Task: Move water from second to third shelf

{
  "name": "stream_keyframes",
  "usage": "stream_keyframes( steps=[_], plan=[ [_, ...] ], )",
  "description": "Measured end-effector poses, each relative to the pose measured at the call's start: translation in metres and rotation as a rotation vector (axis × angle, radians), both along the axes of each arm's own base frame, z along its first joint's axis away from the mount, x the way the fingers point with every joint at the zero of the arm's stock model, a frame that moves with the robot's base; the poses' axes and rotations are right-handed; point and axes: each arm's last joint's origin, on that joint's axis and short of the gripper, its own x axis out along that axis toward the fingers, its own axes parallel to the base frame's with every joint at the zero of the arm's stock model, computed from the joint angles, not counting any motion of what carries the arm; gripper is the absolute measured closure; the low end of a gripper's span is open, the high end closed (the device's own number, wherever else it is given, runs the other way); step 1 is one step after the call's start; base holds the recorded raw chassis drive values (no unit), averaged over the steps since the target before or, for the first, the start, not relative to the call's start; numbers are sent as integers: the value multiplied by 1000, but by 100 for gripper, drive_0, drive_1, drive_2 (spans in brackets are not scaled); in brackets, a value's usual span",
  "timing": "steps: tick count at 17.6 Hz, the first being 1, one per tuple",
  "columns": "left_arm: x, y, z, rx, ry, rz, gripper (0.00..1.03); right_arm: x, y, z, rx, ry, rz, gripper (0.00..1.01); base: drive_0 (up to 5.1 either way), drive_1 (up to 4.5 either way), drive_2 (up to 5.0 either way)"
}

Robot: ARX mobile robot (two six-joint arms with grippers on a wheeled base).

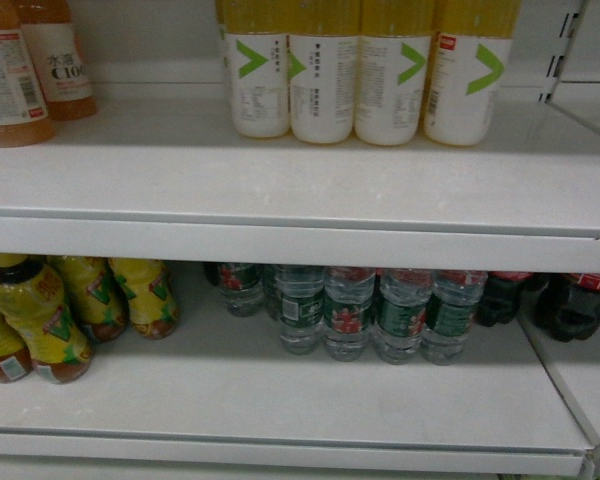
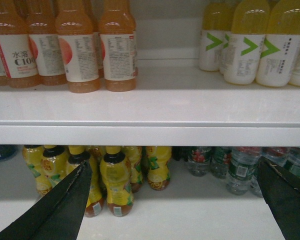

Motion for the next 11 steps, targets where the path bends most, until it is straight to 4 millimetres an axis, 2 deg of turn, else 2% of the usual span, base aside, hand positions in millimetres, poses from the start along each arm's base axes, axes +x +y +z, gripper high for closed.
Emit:
stream_keyframes(
  steps=[11],
  plan=[
    [0, 0, 0, 0, -2, 0, 5, 0, 0, 0, 1, 1, 2, 59, -435, 217, 217]
  ],
)
